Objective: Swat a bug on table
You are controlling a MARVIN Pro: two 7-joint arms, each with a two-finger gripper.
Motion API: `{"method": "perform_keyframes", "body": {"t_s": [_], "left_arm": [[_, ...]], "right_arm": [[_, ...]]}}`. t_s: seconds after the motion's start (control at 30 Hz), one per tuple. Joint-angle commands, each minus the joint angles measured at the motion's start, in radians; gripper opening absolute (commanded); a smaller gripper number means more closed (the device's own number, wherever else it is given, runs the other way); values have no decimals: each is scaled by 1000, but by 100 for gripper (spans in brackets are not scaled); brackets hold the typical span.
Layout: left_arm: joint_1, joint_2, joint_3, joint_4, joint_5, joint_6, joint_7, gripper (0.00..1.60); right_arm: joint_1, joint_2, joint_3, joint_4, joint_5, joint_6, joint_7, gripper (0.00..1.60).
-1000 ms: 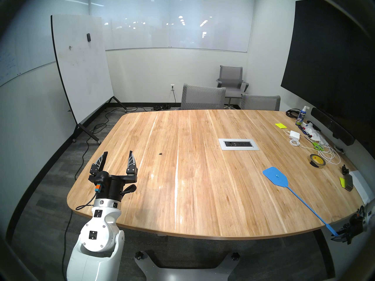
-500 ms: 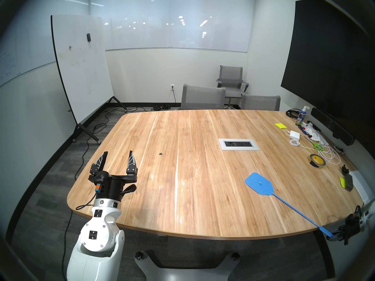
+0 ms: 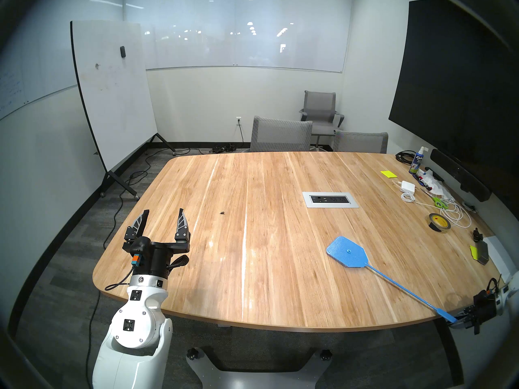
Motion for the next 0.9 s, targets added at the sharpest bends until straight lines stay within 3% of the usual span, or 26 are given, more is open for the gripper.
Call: {"method": "perform_keyframes", "body": {"t_s": [0.0, 0.43, 0.87], "left_arm": [[-1, 1, 1, -15, 1, -5, -1, 160], [-4, 0, 1, -11, 1, -6, -1, 160], [-5, 0, 1, -12, 1, -6, -1, 160]], "right_arm": [[-1, 43, 39, -71, 33, -1, -1, 0], [-1, 52, 87, -245, 84, 20, -1, 0], [-15, 22, 77, -456, 141, 57, -1, 0]]}}
